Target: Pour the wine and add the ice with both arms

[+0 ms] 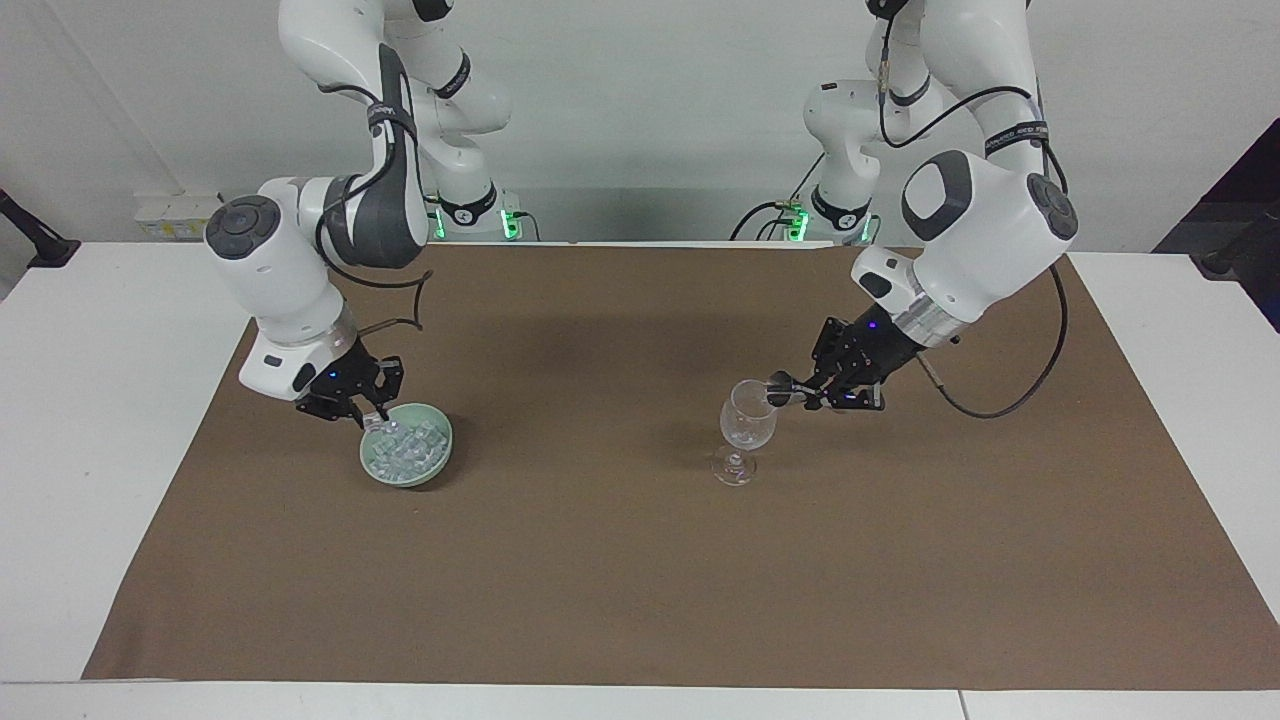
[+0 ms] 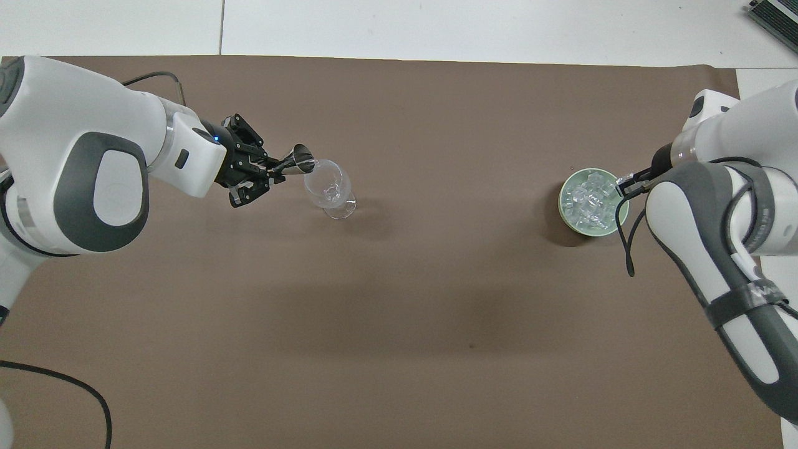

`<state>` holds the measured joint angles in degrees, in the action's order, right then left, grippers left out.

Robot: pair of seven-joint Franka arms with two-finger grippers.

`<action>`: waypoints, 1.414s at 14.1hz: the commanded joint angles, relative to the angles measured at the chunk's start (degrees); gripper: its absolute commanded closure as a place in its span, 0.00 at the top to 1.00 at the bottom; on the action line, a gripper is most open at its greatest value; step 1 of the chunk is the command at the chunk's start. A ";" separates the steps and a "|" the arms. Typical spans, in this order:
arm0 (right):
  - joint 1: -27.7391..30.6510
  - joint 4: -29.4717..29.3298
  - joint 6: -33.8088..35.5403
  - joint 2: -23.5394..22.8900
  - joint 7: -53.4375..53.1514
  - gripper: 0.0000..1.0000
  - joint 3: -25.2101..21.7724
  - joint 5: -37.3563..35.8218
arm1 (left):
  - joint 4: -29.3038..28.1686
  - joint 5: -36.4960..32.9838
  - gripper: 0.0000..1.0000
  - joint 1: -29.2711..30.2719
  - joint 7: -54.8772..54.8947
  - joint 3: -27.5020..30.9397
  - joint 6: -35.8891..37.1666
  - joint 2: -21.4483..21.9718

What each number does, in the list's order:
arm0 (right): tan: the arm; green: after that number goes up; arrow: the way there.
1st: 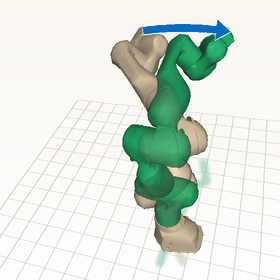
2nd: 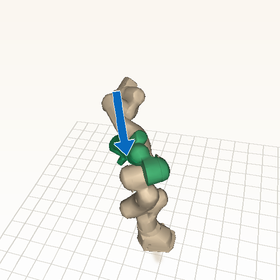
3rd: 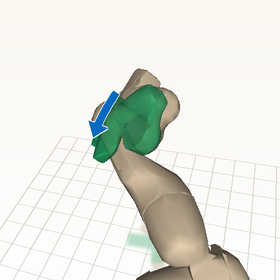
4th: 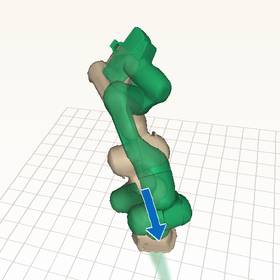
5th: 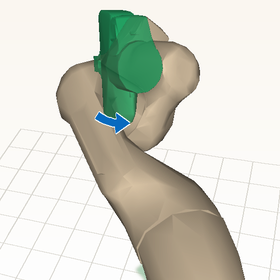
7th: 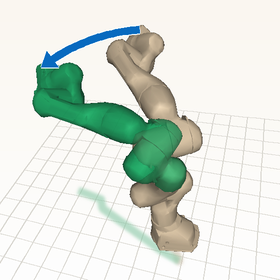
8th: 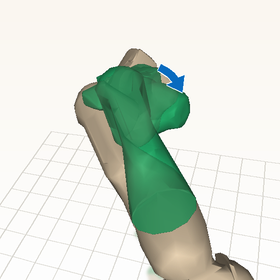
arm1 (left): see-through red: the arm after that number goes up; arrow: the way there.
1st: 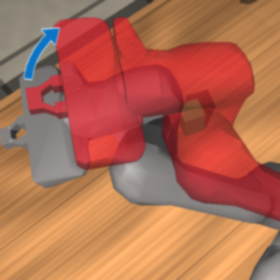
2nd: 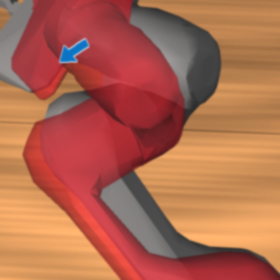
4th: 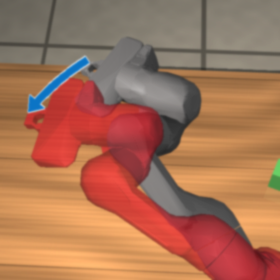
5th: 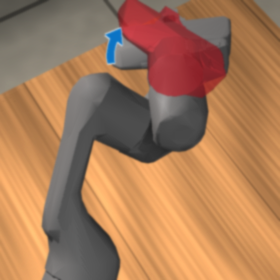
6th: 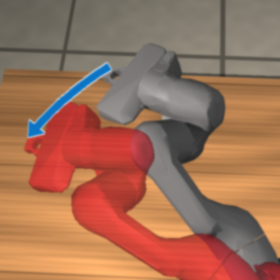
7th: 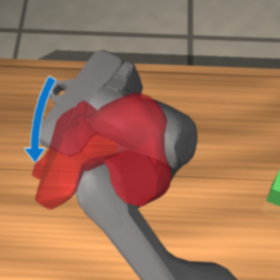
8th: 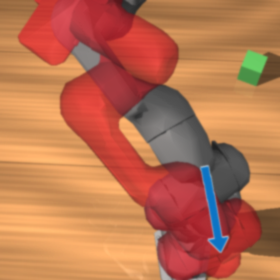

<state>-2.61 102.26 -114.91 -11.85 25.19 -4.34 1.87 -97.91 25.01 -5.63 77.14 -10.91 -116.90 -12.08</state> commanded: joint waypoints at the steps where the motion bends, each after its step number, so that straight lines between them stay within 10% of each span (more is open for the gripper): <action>1: 0.50 0.14 2.76 2.34 -2.33 0.00 0.21 0.51 | -0.18 -2.76 0.03 -1.93 -2.08 1.07 0.09 1.10; 20: 0.50 0.22 1.97 2.97 -5.41 0.00 0.21 -0.28 | 5.18 -15.60 0.03 -4.75 -12.10 0.89 5.89 0.83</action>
<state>-2.61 102.15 -112.68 -9.28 20.75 -4.41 1.85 -94.20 11.28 -8.83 66.33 -10.99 -112.73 -11.25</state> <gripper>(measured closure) 0.727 0.789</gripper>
